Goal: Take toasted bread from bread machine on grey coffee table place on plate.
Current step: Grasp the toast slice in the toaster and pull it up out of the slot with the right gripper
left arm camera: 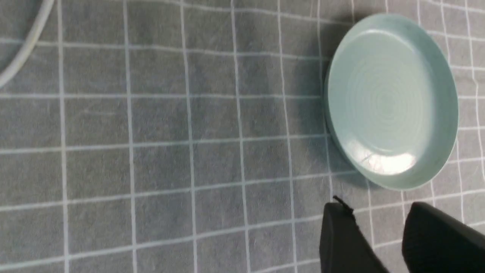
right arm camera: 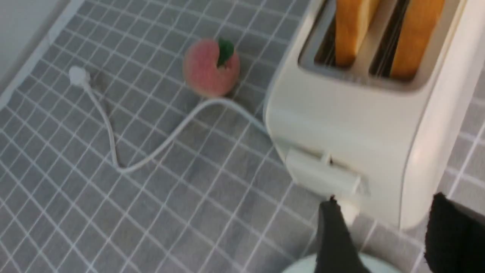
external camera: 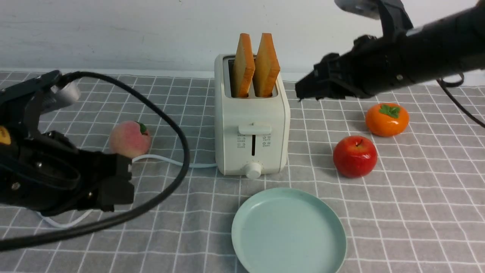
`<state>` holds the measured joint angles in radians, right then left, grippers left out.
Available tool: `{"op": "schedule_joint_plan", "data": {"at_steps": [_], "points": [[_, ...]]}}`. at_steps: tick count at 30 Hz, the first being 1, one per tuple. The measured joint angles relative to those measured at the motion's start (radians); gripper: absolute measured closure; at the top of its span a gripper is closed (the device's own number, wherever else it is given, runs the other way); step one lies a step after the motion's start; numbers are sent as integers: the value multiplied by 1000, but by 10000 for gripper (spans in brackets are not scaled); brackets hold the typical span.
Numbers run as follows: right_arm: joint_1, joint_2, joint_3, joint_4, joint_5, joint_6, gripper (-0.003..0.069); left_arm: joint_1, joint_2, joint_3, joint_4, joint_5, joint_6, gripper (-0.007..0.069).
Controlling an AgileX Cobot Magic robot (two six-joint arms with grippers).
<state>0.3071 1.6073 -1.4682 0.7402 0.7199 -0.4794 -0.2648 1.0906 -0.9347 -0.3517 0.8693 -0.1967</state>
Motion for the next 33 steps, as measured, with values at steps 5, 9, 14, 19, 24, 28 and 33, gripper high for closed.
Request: {"op": "schedule_joint_plan", "data": {"at_steps": [5, 9, 14, 19, 24, 28, 33], "points": [[0, 175, -217, 9, -80, 0, 167, 0, 55, -3, -9, -19, 0, 369], [0, 308, -315, 55, -157, -2, 131, 0, 59, -3, -10, -19, 0, 356], [0, 423, -369, 103, -192, -71, 129, 0, 59, -3, -10, -12, 0, 353], [0, 460, -374, 112, -191, -120, 180, 0, 59, -3, -11, 3, 0, 351], [0, 444, -374, 112, -187, -156, 371, 0, 59, -3, -26, 15, 0, 351], [-3, 394, -374, 112, -193, -224, 555, 0, 59, -3, -49, 21, 0, 351], [-48, 251, -396, 113, -144, -244, 549, 0, 59, -3, -54, 42, 0, 351]]}}
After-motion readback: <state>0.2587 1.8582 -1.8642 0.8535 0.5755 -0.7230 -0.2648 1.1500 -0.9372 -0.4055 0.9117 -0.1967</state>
